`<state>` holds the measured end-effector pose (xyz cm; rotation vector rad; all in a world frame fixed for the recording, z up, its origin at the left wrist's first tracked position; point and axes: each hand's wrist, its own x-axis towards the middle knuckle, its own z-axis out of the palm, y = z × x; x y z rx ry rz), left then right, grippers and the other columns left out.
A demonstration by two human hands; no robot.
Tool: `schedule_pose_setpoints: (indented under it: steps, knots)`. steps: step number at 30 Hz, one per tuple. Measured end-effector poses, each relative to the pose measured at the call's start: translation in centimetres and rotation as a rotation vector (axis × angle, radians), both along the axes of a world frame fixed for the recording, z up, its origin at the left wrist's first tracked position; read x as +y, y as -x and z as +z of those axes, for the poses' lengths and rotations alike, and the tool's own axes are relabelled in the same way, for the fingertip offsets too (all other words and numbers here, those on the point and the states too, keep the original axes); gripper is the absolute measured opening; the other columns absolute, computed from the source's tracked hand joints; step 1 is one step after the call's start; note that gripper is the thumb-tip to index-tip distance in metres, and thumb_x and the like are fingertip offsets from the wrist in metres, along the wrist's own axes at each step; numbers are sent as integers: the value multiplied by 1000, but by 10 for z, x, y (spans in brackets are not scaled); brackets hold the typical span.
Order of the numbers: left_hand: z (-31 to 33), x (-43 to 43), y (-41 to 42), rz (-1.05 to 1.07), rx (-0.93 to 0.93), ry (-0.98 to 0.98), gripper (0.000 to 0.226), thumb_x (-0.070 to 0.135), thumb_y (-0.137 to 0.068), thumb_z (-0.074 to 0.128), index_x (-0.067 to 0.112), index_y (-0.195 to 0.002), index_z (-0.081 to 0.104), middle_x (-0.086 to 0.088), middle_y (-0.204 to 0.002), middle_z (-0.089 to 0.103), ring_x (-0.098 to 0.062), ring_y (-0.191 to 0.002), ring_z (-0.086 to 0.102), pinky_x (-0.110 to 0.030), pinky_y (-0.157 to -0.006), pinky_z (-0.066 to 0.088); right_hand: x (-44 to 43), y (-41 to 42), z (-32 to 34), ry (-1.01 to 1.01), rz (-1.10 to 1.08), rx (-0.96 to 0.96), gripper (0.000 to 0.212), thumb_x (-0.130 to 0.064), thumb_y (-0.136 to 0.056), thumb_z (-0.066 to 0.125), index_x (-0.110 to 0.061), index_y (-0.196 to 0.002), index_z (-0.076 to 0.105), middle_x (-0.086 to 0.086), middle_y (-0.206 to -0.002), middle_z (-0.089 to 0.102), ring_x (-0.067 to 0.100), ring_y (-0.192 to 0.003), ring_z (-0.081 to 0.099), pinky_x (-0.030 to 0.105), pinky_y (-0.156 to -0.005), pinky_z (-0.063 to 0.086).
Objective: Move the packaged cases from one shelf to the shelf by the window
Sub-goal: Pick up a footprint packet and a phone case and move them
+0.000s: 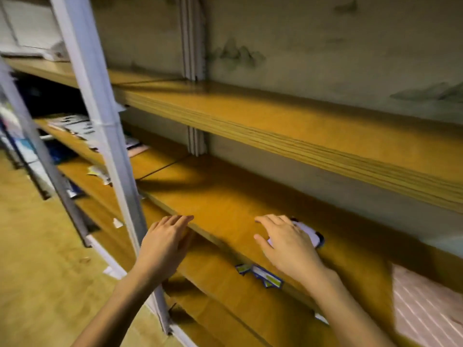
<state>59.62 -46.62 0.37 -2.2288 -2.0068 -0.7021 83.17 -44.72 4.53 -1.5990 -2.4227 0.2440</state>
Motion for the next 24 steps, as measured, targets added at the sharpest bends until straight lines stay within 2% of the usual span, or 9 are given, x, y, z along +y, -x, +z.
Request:
schedule_pose_setpoints:
  steps: [4, 12, 19, 24]
  knots:
    - [2, -7, 58, 94, -20, -3, 37, 27, -86, 58, 18, -122, 56, -6, -114, 66, -29, -104, 61, -37, -82, 49, 10, 70, 3, -15, 127, -6, 44, -39, -96, 36, -29, -139, 33, -9, -141, 41, 13, -128, 37, 31, -102, 36]
    - [9, -1, 189, 140, 21, -14, 41, 33, -90, 50, 20, -129, 49, -2, -123, 62, -23, -113, 57, -34, -90, 44, 24, 216, 3, -12, 149, 57, 44, -38, -95, 39, -31, -139, 33, -11, -141, 41, 10, -131, 36, 30, -107, 35]
    - [2, 9, 312, 139, 9, 10, 42, 36, -90, 48, 22, -129, 47, 1, -118, 63, -19, -105, 58, -32, -82, 47, 40, 337, -1, -12, 164, 89, 45, -38, -94, 43, -30, -137, 35, -9, -137, 46, 10, -125, 44, 30, -99, 41]
    - [0, 25, 371, 135, 14, 36, 42, 35, -90, 49, 19, -129, 47, 0, -118, 63, -18, -105, 59, -31, -84, 47, 63, 401, 5, 15, 207, 87, 45, -39, -94, 43, -31, -137, 35, -9, -140, 45, 13, -127, 43, 34, -98, 42]
